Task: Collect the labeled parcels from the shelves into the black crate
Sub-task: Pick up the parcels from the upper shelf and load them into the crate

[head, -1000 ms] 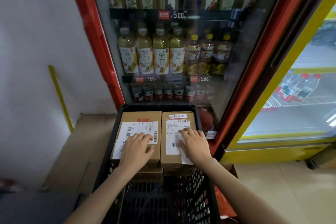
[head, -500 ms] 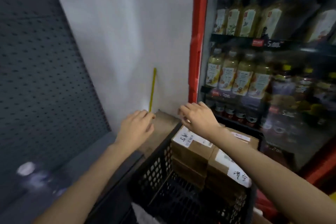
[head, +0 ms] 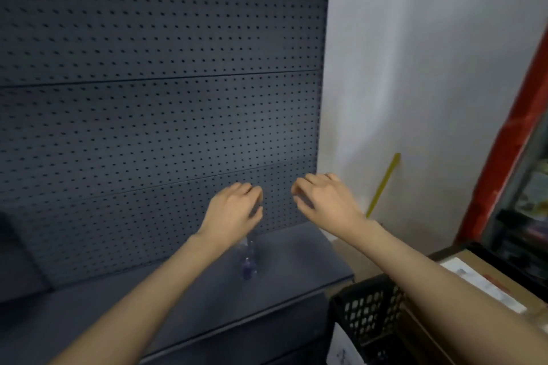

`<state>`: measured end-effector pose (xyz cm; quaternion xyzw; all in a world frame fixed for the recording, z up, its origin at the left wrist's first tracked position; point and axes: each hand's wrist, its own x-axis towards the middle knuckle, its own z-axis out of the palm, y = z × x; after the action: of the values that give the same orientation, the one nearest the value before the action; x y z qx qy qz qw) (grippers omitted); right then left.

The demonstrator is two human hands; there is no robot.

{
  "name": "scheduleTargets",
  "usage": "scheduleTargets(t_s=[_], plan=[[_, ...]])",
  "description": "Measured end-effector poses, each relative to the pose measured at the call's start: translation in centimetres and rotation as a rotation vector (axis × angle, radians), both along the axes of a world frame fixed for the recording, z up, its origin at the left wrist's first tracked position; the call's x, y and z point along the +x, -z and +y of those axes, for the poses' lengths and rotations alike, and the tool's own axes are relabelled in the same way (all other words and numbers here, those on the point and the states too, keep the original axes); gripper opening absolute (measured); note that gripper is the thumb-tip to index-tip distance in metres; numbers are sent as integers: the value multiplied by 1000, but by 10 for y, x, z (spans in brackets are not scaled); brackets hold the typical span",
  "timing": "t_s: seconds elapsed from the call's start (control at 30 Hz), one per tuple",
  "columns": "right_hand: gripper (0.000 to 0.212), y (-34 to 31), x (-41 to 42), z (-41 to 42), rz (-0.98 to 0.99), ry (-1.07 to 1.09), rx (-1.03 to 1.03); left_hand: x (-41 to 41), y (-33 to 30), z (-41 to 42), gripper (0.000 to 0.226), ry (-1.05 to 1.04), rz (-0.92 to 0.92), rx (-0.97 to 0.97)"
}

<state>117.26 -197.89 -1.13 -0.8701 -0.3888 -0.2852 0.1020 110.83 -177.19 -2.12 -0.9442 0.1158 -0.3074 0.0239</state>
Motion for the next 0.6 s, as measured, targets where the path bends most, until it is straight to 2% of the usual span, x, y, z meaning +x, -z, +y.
scheduleTargets(t_s=[0.2,0.47,0.6], plan=[[7,-3,-52,115,17,-180,7,-97,0,105,19,-195,57,35],[15,3,-181,310,122,-501,7,-299,-6,262,25,-520,60,6],[15,8,-249,393,232,-616,50,-387,-7,330,18,-694,29,-117]])
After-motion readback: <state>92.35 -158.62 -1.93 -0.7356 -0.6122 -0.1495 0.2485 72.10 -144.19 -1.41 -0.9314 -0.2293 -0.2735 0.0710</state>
